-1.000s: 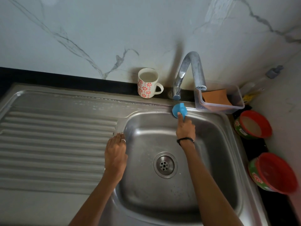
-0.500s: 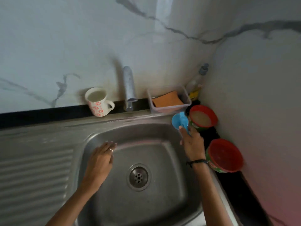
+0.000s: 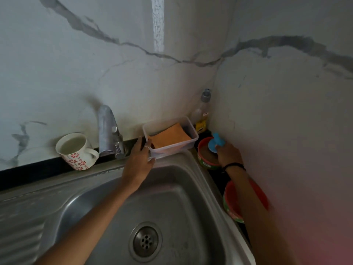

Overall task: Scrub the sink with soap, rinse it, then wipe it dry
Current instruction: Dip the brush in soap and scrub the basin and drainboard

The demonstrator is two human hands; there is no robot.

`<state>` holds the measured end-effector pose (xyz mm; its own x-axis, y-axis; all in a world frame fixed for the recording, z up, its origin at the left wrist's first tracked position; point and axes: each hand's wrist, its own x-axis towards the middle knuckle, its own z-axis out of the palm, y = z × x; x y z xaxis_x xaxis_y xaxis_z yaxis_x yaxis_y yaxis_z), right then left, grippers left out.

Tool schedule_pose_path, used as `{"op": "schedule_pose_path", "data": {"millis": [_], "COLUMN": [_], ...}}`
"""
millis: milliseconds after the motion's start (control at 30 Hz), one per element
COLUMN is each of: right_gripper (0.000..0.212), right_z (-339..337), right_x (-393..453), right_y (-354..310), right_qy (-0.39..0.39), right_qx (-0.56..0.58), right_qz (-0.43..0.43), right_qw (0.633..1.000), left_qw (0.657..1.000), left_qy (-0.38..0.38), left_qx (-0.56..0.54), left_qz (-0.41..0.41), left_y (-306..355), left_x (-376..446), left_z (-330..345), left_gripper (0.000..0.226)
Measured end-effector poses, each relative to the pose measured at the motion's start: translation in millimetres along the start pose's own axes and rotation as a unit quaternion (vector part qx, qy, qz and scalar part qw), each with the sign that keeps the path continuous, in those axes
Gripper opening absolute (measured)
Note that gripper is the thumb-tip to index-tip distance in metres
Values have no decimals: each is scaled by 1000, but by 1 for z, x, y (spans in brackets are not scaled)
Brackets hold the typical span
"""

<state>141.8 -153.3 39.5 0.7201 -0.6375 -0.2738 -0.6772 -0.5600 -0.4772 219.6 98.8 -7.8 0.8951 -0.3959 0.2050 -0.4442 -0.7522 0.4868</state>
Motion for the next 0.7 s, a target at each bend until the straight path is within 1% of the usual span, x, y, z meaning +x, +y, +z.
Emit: {"op": "schedule_pose_path", "data": {"millis": [67, 100, 167, 267, 333, 400, 467, 533, 600, 667, 700], "right_gripper": [39, 40, 42, 42, 44, 44, 40, 40, 42, 44, 45], "right_z": [5, 7, 9, 7, 13, 27, 46, 68, 92, 113, 122], "right_x": [-3, -5, -13, -42, -65, -87, -107, -123, -128, -127, -127], "right_y": [3, 5, 6, 6, 9, 11, 12, 9, 2, -13, -22], "right_qy": [-13, -16, 20, 116, 125, 103, 79, 46, -1, -44, -55], "right_qx": [39, 68, 113, 169, 172, 151, 149, 132, 88, 51, 51], "right_qz": [11, 16, -12, -91, -114, -109, -110, -112, -116, -128, -139], "right_qw": [999, 997, 993, 974, 970, 977, 980, 984, 989, 989, 987], "left_qw": [998, 996, 997, 996, 994, 993, 993, 987, 980, 971, 966], "left_qy": [-29, -38, -22, 20, 20, -1, -3, 21, 48, 59, 62], "left_qx": [-32, -45, -70, -88, -102, -102, -105, -146, -187, -228, -249], "left_qz": [-55, -60, -32, -3, 29, 53, 61, 58, 43, 32, 31], "left_y": [-1, 0, 0, -2, -7, -11, -11, -8, -3, -1, 1], "left_x": [2, 2, 3, 11, 16, 18, 19, 23, 26, 25, 22], "left_z": [2, 2, 2, -5, -8, -11, -13, -17, -25, -32, -36], "left_gripper": [65, 63, 52, 25, 12, 8, 7, 6, 5, 4, 5]}}
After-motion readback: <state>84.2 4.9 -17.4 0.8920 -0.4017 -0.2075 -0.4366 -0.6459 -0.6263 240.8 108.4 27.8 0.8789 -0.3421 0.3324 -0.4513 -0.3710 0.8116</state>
